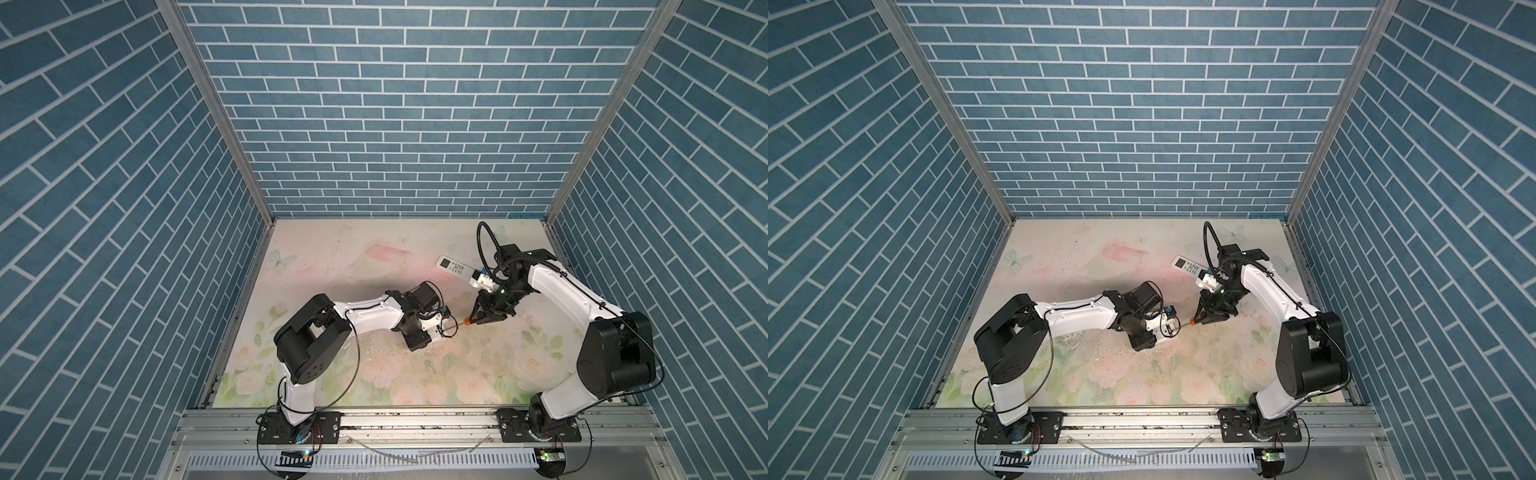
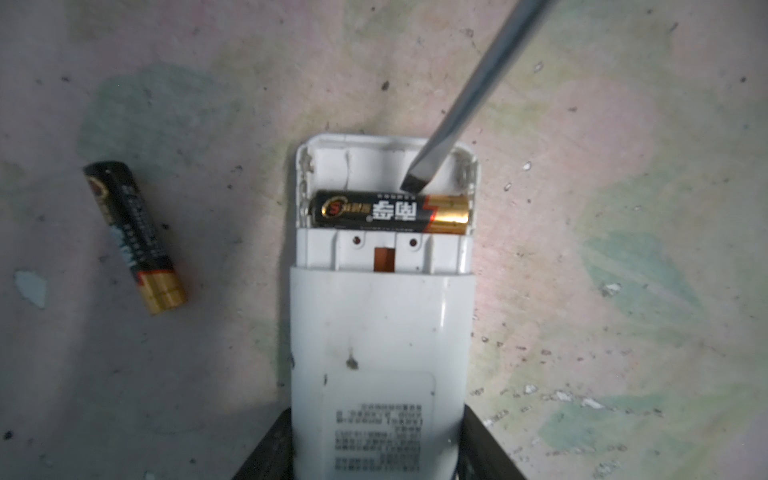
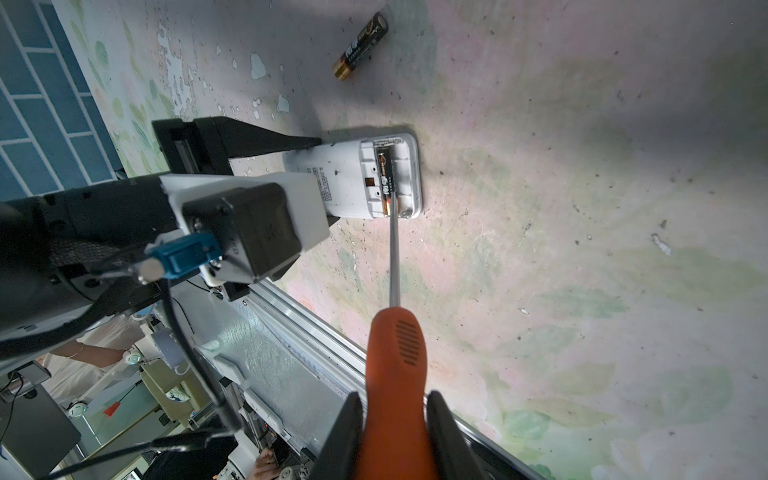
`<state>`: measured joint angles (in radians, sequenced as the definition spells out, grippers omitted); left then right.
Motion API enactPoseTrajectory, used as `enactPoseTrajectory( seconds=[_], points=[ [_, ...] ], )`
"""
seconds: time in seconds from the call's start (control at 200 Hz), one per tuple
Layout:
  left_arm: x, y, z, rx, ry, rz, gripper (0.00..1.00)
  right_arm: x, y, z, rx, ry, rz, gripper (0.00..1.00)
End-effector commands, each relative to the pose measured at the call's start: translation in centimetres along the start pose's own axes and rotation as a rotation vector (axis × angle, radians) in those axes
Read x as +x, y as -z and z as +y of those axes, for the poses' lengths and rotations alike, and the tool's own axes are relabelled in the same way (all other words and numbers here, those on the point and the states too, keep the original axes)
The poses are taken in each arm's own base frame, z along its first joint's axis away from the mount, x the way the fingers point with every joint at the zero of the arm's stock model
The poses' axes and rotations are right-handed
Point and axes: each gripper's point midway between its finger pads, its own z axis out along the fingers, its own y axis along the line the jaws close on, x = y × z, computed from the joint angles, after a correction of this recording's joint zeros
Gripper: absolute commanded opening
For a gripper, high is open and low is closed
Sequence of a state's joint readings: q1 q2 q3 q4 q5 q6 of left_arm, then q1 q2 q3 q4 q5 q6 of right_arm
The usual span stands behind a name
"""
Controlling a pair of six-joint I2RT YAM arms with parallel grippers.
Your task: Unload the batteries from the remote control
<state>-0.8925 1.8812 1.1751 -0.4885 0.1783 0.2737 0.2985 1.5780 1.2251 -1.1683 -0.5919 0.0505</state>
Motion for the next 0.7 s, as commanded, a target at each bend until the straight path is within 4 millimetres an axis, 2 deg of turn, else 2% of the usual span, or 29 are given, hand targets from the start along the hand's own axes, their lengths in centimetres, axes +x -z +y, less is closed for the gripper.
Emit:
enactPoseTrajectory(
  seconds=[0.0, 0.695],
  points=[
    [4.6, -2.3, -0.3, 0.035, 0.043, 0.157, 0.57, 0.3, -0.4, 0.4, -0.027, 0.042, 0.032, 0.0],
    [4.3, -1.8, 0.8, 0.007, -0.061, 0.219, 0.56, -0.2, -1.6, 0.8, -0.087, 0.049, 0.064, 0.0]
  ],
)
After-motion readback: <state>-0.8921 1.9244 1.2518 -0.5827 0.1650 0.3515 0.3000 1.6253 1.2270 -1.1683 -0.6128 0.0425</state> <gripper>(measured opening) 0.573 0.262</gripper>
